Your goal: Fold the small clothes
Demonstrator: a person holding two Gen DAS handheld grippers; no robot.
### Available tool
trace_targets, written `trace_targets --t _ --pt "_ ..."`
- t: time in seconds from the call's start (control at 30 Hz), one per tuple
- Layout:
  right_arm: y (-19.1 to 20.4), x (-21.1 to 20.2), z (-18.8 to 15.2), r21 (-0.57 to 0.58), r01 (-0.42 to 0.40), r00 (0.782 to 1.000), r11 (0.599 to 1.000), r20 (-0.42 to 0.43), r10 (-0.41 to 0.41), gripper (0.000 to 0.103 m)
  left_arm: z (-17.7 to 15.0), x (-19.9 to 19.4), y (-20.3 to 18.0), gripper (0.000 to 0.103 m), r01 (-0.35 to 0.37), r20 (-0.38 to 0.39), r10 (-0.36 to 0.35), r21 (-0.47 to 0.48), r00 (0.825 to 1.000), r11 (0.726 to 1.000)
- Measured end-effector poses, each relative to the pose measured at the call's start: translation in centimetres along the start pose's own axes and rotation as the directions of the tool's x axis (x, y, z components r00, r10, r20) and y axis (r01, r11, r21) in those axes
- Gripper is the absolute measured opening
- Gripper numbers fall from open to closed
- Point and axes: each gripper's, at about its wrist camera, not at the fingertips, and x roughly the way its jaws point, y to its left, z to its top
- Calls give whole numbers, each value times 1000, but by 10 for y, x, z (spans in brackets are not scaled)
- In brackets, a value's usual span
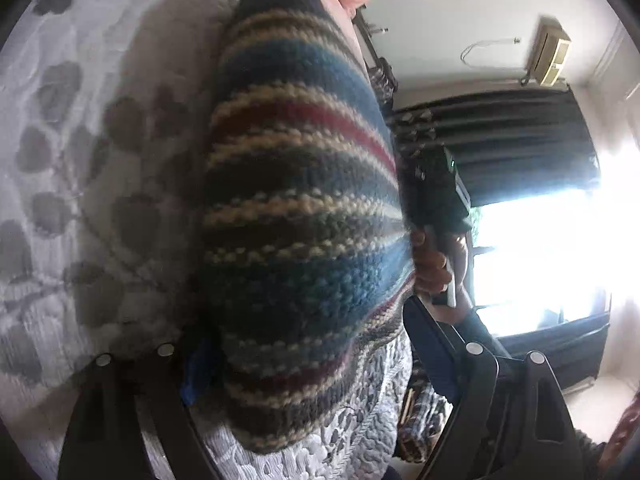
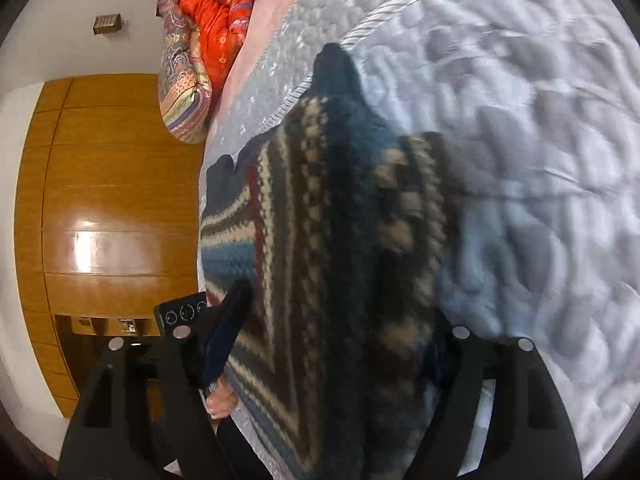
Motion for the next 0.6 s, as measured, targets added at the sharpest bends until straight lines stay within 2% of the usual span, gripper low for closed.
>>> trace_targets --t 0.07,0.13,0.17,0.2,0.3,0.4,0.53,0.6 --pt "4 5 2 -2 7 1000 1000 13 -7 73 6 -3 -2 84 -33 -12 33 -15 999 999" --pt "8 7 1 2 15 1000 1000 27 -16 57 10 -3 -9 82 -76 -27 76 -17 997 997" --pt "11 7 -1 0 18 999 1000 35 -18 51 11 -1 -11 68 -118 -41 118 -9 992 993" --pt "15 5 -3 -6 27 999 1000 47 -27 48 10 -2 -10 61 -137 -50 136 -15 989 990" --pt "32 -2 -10 -21 29 995 999 96 -27 44 13 -11 -9 48 -138 -59 136 -35 989 990" --pt "52 -9 -19 -44 32 991 998 131 -26 42 13 -19 -18 40 -161 -61 160 -18 985 987" --pt "83 -11 -35 -71 48 986 996 164 -36 41 11 -37 -35 37 -189 -55 189 9 980 982" --pt "96 -11 -44 -69 31 984 997 176 -18 41 4 -56 -44 36 -190 -48 191 29 980 981"
